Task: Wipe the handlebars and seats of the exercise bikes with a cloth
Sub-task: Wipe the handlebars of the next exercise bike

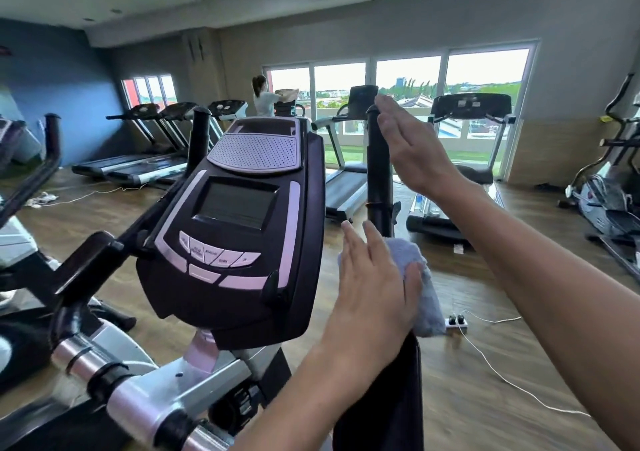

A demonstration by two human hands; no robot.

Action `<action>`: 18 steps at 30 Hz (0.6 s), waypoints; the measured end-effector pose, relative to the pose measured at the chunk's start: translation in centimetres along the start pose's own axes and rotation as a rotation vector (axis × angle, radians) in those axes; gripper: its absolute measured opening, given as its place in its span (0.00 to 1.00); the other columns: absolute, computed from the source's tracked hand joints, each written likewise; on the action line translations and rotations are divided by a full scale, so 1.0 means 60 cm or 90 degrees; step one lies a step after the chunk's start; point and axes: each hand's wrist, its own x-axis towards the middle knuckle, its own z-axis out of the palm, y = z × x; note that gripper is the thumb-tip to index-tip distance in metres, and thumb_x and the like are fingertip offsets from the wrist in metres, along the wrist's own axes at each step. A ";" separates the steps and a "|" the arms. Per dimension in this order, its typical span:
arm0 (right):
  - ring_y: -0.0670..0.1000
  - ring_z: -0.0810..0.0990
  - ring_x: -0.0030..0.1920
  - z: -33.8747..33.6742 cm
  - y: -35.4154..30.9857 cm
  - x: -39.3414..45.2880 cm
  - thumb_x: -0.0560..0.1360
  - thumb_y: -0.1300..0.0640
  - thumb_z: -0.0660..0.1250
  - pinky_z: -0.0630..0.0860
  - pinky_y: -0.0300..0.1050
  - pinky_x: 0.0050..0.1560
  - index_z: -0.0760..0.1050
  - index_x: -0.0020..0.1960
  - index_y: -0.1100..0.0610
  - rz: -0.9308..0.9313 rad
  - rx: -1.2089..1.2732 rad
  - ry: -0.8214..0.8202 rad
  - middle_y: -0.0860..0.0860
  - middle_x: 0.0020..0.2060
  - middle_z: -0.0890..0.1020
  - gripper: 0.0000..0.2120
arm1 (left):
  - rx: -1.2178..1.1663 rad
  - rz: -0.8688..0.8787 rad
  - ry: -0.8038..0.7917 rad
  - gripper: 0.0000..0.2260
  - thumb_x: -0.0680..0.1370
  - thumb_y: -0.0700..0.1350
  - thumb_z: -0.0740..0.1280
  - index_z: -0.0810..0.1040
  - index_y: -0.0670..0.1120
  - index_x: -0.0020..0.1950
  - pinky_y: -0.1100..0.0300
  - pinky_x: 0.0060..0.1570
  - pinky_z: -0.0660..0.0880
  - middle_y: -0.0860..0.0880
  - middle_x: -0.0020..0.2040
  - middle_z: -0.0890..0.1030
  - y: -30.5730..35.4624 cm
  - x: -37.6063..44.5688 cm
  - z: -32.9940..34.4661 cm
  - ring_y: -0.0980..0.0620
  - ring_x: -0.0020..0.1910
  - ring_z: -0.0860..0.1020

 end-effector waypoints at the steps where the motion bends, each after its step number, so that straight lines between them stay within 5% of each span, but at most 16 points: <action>1: 0.50 0.59 0.80 0.001 0.001 0.000 0.88 0.54 0.51 0.53 0.34 0.76 0.61 0.80 0.63 -0.004 -0.001 0.007 0.55 0.80 0.63 0.23 | -0.024 -0.013 -0.024 0.36 0.85 0.59 0.48 0.37 0.37 0.82 0.56 0.79 0.40 0.35 0.82 0.37 -0.003 0.012 -0.007 0.43 0.83 0.39; 7: 0.46 0.58 0.80 -0.003 0.002 0.004 0.88 0.54 0.52 0.51 0.39 0.80 0.60 0.81 0.59 -0.003 0.016 0.011 0.52 0.80 0.62 0.22 | -0.042 -0.082 0.056 0.35 0.87 0.56 0.53 0.42 0.36 0.82 0.50 0.79 0.49 0.32 0.82 0.44 0.012 0.102 -0.012 0.37 0.82 0.47; 12: 0.46 0.57 0.80 0.001 0.004 0.003 0.88 0.54 0.51 0.51 0.37 0.79 0.59 0.81 0.60 -0.006 0.031 0.006 0.53 0.81 0.61 0.23 | 0.012 -0.056 -0.038 0.43 0.80 0.67 0.45 0.36 0.38 0.82 0.54 0.79 0.43 0.34 0.82 0.40 0.002 0.004 -0.004 0.42 0.82 0.39; 18: 0.46 0.58 0.80 0.003 0.004 0.005 0.88 0.54 0.51 0.51 0.34 0.78 0.59 0.81 0.60 -0.009 0.016 0.017 0.53 0.80 0.61 0.23 | 0.003 -0.090 0.016 0.38 0.86 0.57 0.57 0.41 0.34 0.82 0.49 0.79 0.51 0.29 0.81 0.45 0.024 0.108 -0.022 0.35 0.82 0.49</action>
